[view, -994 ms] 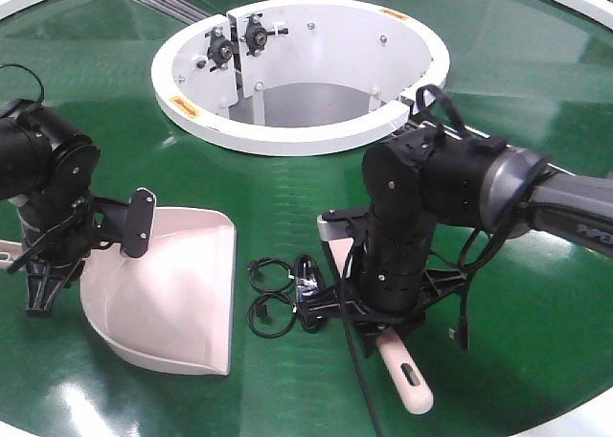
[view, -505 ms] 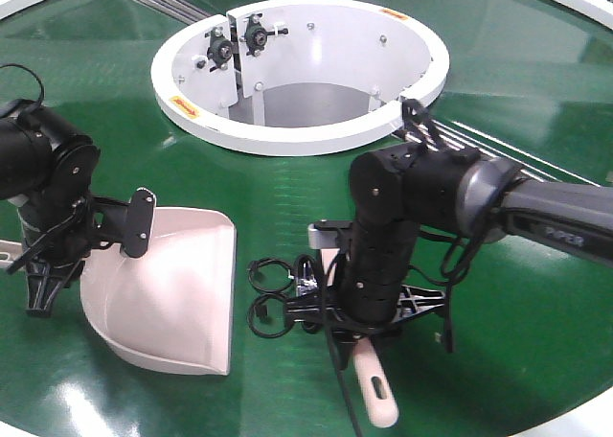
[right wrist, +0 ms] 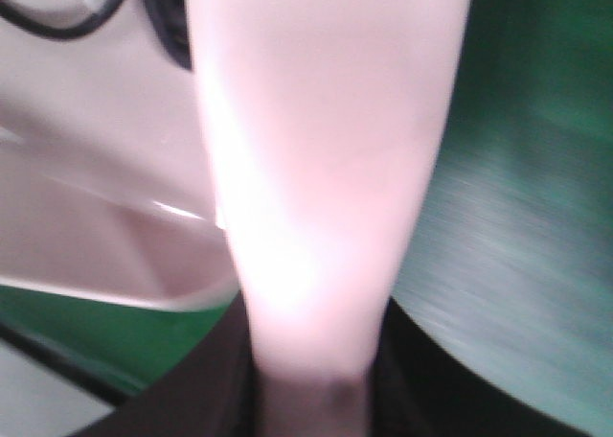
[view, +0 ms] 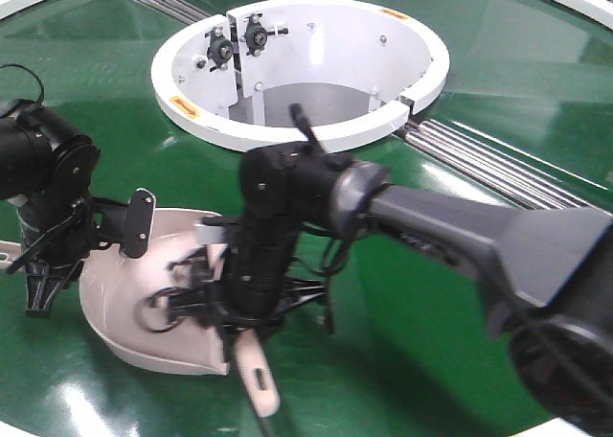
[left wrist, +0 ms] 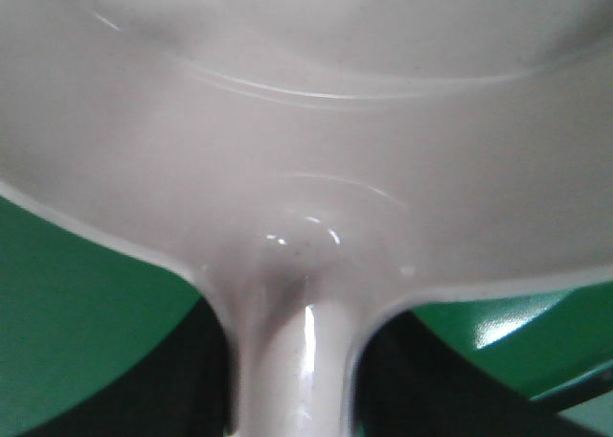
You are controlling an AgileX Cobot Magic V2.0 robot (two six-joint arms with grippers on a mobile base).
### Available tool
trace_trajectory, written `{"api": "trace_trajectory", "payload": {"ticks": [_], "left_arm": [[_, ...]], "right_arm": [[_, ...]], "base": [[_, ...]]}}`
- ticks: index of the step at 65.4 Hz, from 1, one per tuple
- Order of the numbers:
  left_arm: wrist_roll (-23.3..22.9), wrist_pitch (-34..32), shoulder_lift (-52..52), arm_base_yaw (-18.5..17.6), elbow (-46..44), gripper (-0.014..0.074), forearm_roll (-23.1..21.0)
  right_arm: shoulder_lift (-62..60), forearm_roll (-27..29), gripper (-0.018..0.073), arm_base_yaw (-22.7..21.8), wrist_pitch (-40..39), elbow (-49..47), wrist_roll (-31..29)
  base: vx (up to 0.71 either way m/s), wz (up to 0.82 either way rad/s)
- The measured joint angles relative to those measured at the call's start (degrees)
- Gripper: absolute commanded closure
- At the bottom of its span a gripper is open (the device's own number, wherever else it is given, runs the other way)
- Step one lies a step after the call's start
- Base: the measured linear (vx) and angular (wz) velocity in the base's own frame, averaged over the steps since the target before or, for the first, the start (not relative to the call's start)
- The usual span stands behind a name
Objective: Clean and inspect green conveyor with broom and dustpan
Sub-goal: 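Sweep the black cable with the brush into the held dustpan, then carry the brush back and lower it onto the belt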
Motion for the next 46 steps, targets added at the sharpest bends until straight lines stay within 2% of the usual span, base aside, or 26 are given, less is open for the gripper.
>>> {"api": "trace_trajectory", "payload": {"ticks": [10,24,36,46], "left_arm": [[0.0,0.1,0.0,0.0,0.0,0.0603,0.3],[0.0,-0.2,0.0,0.0,0.0,0.0603,0.3],[0.0,-0.2,0.0,0.0,0.0,0.0603,0.3],[0.0,-0.2,0.0,0.0,0.0,0.0603,0.3]], "right_arm": [[2.2,1.9,0.0564,2.5,0.6,-5.4,-1.0],[1.6,1.4,0.0561,1.5,0.9,-6.4,-1.7],[-2.3,-2.5,0.0561,-0.7,0.9,-4.7,-1.8],[-9.0,-5.9,0.0559,-5.7,0.8,1.2,-2.3]], "base": [[0.00,0.00],[0.00,0.00],[0.00,0.00],[0.00,0.00]]}}
